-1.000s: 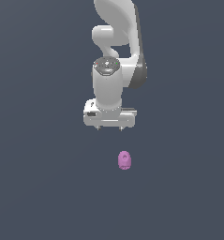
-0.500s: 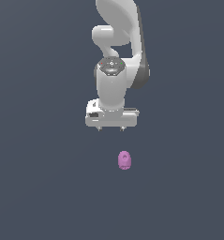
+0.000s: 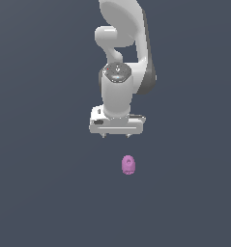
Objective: Pick up the object and move it to a goal position.
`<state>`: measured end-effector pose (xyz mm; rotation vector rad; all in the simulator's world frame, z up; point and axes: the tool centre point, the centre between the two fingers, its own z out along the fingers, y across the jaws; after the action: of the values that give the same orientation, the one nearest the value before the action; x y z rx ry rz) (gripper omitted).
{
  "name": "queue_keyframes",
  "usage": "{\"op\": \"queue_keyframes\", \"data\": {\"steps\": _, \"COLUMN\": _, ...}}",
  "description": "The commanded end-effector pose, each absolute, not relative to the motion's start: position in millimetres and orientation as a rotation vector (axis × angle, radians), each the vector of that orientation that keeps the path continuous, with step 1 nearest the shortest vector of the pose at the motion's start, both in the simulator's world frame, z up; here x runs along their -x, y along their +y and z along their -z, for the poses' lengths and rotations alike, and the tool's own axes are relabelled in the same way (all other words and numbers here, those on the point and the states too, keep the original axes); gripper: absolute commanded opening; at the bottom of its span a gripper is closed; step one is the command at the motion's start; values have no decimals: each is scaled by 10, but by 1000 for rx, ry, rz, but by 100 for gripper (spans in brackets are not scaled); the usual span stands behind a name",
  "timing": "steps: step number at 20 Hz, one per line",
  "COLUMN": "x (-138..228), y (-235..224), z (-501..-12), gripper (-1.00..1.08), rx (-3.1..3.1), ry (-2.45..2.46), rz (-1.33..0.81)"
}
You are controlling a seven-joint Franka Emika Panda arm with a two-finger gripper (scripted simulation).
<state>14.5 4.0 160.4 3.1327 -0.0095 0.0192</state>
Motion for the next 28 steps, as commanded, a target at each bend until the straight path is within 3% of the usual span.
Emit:
{"op": "queue_keyframes", "data": {"steps": 1, "x": -215, "y": 80, "z": -1566, "gripper": 100, "rx": -3133, "ry": -10, "rz": -17}}
{"op": "queue_keyframes", "data": {"steps": 15, "x": -781, "y": 468, "z": -1171, "gripper": 100, "rx": -3138, "ry": -17, "rz": -5}}
{"op": "queue_keyframes", "data": {"steps": 28, "x": -932, "y": 610, "z": -1014, "gripper": 100, "rx": -3141, "ry": -21, "rz": 1}}
